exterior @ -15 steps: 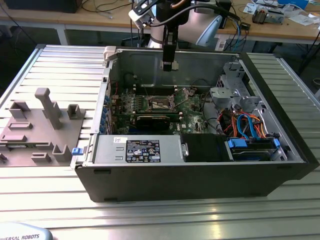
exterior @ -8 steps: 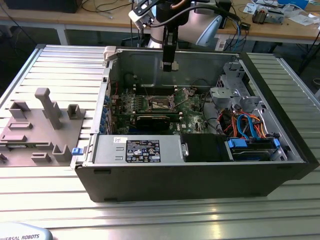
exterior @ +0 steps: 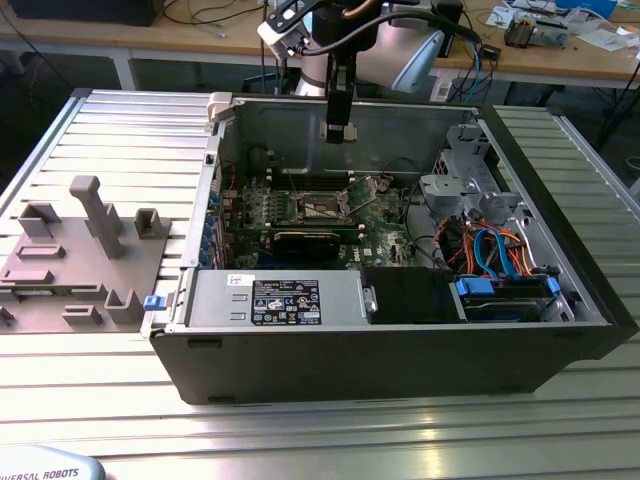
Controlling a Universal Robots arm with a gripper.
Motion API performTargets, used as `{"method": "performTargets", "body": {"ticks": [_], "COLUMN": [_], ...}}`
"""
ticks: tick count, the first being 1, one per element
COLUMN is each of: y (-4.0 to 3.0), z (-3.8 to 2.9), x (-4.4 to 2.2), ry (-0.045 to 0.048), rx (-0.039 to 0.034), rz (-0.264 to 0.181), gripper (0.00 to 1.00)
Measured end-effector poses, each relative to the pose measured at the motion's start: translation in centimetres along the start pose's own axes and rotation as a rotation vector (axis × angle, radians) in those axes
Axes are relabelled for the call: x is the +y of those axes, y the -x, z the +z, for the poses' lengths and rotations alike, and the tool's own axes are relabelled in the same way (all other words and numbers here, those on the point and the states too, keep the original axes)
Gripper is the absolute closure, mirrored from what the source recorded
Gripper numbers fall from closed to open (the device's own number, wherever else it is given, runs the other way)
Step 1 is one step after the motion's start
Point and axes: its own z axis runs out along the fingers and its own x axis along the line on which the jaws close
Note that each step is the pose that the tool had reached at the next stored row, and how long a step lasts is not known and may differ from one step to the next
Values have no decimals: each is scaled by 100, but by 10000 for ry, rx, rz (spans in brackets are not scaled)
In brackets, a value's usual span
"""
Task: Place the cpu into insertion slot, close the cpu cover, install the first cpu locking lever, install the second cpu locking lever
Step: 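Place the cpu into insertion slot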
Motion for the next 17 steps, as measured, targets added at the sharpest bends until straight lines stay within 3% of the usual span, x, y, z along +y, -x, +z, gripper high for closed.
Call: {"method": "performTargets", "body": {"ticks": [17], "y": [3], "z": [27], "x": [0], "ry": [-1], "rx": [-1], "rz": [-1], "gripper": [46]}}
